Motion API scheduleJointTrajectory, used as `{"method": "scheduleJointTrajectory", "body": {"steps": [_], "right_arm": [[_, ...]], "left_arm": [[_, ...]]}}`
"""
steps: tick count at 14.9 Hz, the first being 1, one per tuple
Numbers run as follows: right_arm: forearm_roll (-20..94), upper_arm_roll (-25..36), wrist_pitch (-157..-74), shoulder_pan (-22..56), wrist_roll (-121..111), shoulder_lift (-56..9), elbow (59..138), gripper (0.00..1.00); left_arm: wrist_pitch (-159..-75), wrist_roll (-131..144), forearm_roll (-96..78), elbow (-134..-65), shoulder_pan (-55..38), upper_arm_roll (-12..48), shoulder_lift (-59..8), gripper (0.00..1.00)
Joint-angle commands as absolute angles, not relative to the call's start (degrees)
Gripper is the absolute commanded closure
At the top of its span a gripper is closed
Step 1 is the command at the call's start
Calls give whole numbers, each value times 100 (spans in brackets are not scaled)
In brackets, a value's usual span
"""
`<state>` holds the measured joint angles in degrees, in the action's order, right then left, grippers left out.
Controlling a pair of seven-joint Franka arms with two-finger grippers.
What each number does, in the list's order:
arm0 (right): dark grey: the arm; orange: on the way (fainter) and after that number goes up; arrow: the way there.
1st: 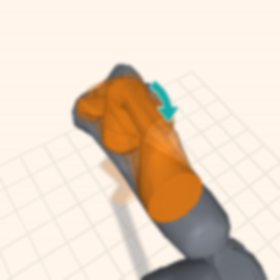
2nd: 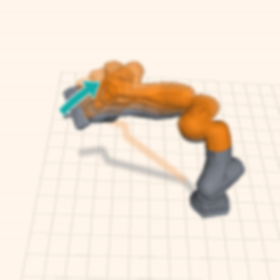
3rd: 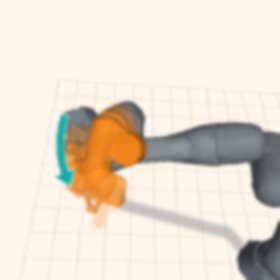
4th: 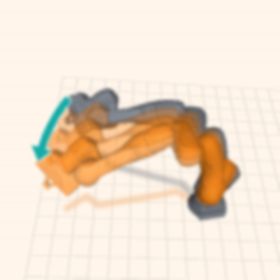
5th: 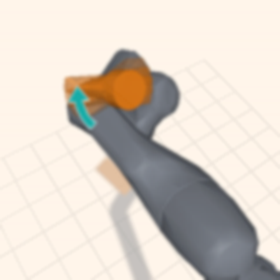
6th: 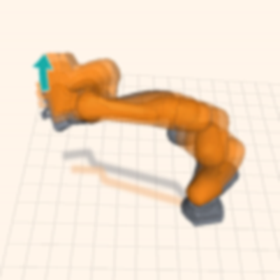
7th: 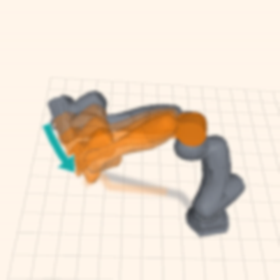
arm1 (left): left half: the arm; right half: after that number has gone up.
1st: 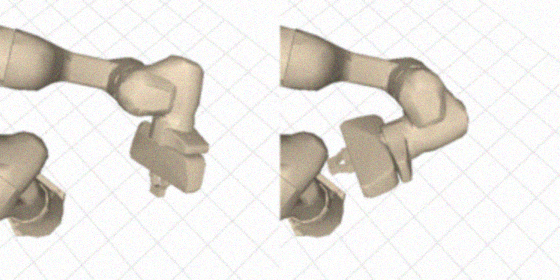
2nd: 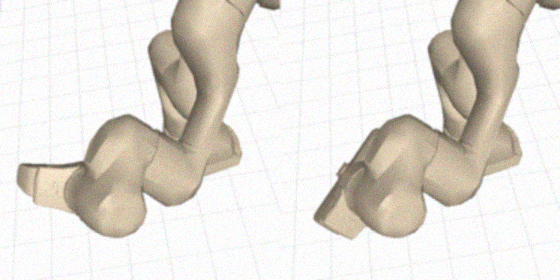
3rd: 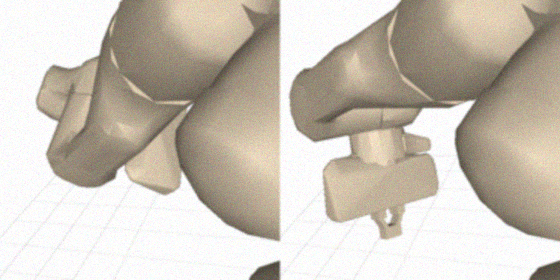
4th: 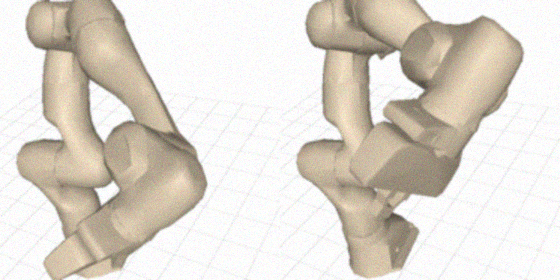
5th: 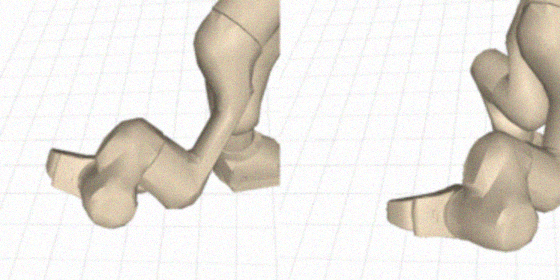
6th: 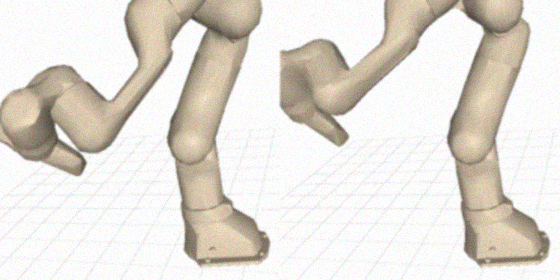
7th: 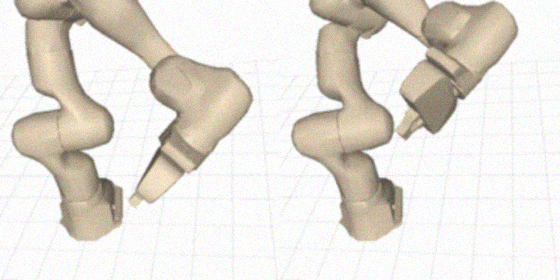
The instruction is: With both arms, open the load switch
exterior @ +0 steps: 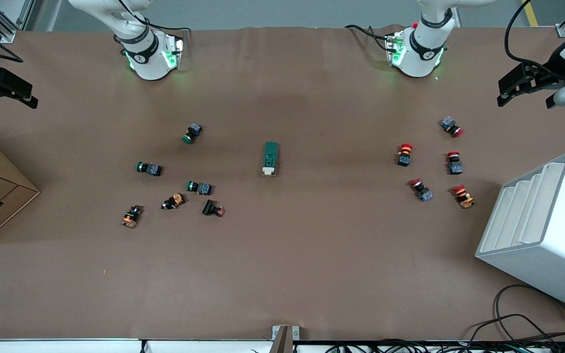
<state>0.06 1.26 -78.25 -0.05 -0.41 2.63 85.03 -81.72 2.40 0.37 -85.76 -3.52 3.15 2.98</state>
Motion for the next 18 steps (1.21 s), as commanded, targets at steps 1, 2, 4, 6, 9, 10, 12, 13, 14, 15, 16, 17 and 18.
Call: {"method": "scheduleJointTrajectory", "body": {"steps": [1,2,4,6,9,10,12,13,14,15,16,17,18], "right_arm": [[35,62,-7866,-88,-114,422,8648,0],[35,53,-7875,-97,-114,413,8640,0],[35,61,-7866,-97,-114,413,8640,0],[35,53,-7875,-97,-114,413,8640,0],[70,53,-7849,-88,-97,387,8517,0],[79,53,-7831,-79,-97,378,8464,0],[70,53,-7840,-79,-97,369,8429,0],[53,53,-7840,-79,-71,352,8429,0],[53,53,-7840,-97,-36,325,8429,0],[61,53,-7840,-114,-35,273,8429,0],[70,53,-7840,-114,-53,246,8429,0],[88,53,-7840,-106,-44,220,8429,0],[79,53,-7849,-123,-44,159,8429,0]], "left_arm": [[-7964,158,44,-8438,-343,334,307,0],[-7963,167,44,-8411,-325,334,299,0],[-7963,167,44,-8358,-334,325,255,0],[-7963,193,27,-8341,-378,343,246,0],[-8357,272,-53,-8350,-518,588,106,0],[-8532,342,-53,-8367,-553,745,79,0],[-8928,649,-53,-8603,-554,1167,70,0],[-9173,903,-18,-8744,-562,1378,70,0],[-9393,1184,-9,-8910,-554,1589,27,0],[-9596,1404,9,-9077,-562,1791,-8,0],[-9876,1580,35,-9297,-562,2019,-17,0],[-10262,1782,35,-9569,-562,2204,-44,0],[-10683,2045,35,-9850,-562,2424,-53,0]]}}
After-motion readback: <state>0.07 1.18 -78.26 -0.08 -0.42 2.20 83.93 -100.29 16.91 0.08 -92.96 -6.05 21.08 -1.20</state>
